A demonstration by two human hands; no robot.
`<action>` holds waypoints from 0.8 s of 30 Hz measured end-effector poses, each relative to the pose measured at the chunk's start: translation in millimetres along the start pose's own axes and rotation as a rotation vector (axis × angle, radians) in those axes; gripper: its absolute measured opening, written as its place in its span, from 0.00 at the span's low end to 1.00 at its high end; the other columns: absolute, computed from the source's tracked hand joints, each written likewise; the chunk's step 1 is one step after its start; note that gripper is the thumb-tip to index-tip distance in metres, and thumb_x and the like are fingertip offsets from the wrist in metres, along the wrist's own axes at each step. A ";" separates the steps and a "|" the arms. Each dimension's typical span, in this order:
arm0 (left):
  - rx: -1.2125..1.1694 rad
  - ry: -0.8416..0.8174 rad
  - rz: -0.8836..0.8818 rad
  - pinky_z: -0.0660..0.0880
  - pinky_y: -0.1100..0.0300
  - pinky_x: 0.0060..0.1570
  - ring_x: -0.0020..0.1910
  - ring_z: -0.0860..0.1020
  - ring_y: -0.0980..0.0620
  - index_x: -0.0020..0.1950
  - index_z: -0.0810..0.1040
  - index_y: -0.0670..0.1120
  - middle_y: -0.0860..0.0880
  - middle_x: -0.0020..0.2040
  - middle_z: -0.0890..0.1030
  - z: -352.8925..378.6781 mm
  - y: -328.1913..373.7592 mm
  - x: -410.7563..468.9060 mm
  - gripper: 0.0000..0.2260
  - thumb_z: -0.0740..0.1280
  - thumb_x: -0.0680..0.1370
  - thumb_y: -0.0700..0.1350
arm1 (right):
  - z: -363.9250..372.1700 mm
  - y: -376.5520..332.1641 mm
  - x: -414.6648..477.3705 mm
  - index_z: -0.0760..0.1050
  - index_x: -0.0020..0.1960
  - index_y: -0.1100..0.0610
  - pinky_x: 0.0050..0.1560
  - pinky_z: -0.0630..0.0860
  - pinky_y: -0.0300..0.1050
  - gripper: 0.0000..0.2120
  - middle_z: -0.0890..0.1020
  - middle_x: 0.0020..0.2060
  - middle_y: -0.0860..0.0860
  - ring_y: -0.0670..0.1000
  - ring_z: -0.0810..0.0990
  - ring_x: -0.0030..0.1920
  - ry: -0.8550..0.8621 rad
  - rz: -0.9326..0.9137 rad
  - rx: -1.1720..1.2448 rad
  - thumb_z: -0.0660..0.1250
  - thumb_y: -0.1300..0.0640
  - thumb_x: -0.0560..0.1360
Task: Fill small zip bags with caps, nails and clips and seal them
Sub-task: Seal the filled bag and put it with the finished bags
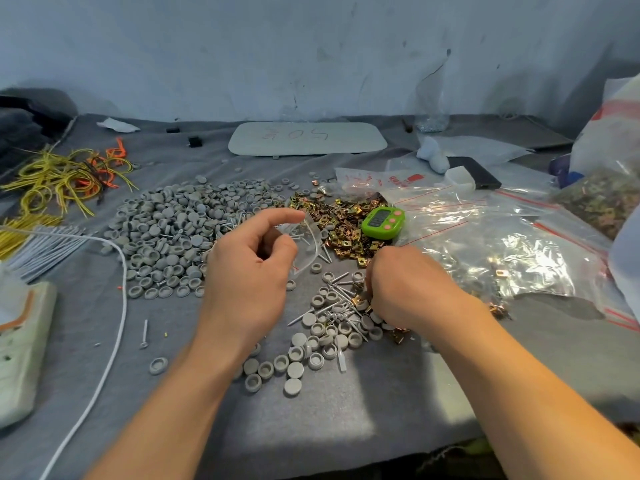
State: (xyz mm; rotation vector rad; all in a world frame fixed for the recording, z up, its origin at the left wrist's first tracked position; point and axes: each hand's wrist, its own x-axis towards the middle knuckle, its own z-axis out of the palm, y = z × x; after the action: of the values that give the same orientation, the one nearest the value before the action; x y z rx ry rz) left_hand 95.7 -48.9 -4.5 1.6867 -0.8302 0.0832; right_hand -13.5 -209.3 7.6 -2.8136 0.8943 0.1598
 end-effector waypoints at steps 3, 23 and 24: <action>0.009 -0.002 0.005 0.64 0.67 0.24 0.25 0.67 0.60 0.55 0.83 0.62 0.58 0.29 0.73 -0.1 -0.9 -0.5 0.15 0.65 0.80 0.42 | -0.9 -2.3 -1.8 0.77 0.45 0.54 0.40 0.74 0.48 0.04 0.76 0.36 0.51 0.56 0.77 0.39 0.035 -0.009 -0.058 0.65 0.61 0.73; 0.049 -0.021 0.004 0.67 0.65 0.26 0.27 0.69 0.60 0.57 0.81 0.64 0.58 0.30 0.74 0.9 -0.8 0.7 0.17 0.66 0.80 0.40 | -7.7 -9.6 -9.7 0.86 0.47 0.60 0.32 0.77 0.39 0.05 0.88 0.40 0.59 0.50 0.83 0.33 0.053 -0.174 1.432 0.75 0.67 0.75; 0.046 -0.028 0.010 0.67 0.65 0.26 0.27 0.69 0.60 0.58 0.80 0.64 0.58 0.30 0.74 1.3 -0.6 0.8 0.17 0.66 0.80 0.40 | -8.2 -13.7 -9.3 0.87 0.46 0.59 0.31 0.75 0.39 0.05 0.87 0.38 0.58 0.50 0.81 0.32 0.100 -0.185 1.426 0.76 0.67 0.73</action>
State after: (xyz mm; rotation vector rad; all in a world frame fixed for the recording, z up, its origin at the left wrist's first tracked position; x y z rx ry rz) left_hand 96.1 -50.4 -5.0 1.7304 -0.8640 0.0862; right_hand -12.7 -194.8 19.0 -1.5266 0.4164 -0.4653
